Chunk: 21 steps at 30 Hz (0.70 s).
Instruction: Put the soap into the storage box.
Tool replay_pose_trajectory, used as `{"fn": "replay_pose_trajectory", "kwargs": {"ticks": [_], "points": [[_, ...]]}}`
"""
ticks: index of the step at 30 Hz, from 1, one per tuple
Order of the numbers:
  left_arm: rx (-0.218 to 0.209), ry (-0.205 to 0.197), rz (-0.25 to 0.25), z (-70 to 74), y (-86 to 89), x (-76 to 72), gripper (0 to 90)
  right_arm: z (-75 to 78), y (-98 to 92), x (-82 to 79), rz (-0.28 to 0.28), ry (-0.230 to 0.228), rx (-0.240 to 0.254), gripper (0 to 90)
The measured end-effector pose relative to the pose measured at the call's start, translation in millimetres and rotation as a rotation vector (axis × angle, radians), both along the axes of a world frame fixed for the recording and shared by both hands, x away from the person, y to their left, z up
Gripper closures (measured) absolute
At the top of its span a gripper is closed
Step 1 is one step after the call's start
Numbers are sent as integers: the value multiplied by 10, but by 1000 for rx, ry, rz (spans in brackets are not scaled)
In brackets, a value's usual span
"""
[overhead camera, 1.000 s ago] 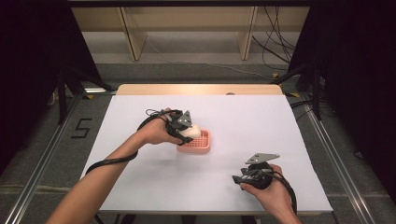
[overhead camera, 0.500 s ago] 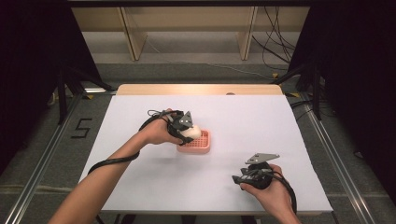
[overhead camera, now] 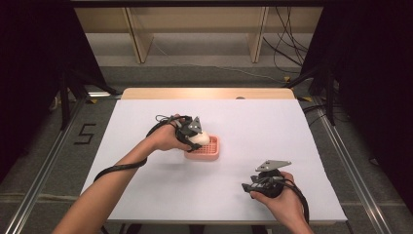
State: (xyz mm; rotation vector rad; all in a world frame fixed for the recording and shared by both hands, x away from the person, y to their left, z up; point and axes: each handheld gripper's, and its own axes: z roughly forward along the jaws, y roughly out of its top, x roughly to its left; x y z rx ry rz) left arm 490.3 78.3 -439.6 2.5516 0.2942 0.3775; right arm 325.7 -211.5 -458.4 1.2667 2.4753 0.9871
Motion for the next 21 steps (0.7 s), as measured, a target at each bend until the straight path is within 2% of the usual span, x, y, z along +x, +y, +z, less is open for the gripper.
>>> {"fn": "replay_pose_trajectory", "kwargs": {"ticks": [2,4,7,12,13,18,20,21], "points": [[22,-7,-13,12,2,17,490,-9,-5,5,8,-12,-8,527],[5,-4,-4,-3,-12,8,489,-5,-4,3,5,-6,-5,527],[19,0,-9,1,-18,12,489,0,-1,0,0,0,0,527],[19,4,-2,-10,-35,16,488,1,0,-4,-2,2,-2,527],[35,-2,-11,-4,-47,20,488,-1,-2,-1,1,-4,-1,527],[41,-5,-10,-19,-71,16,483,0,-2,-2,1,0,-2,527],[51,-2,-11,-24,-84,18,478,-2,-2,-2,3,-2,-3,527],[56,11,-3,-23,-100,12,470,-13,-7,6,16,-18,-8,526]]}}
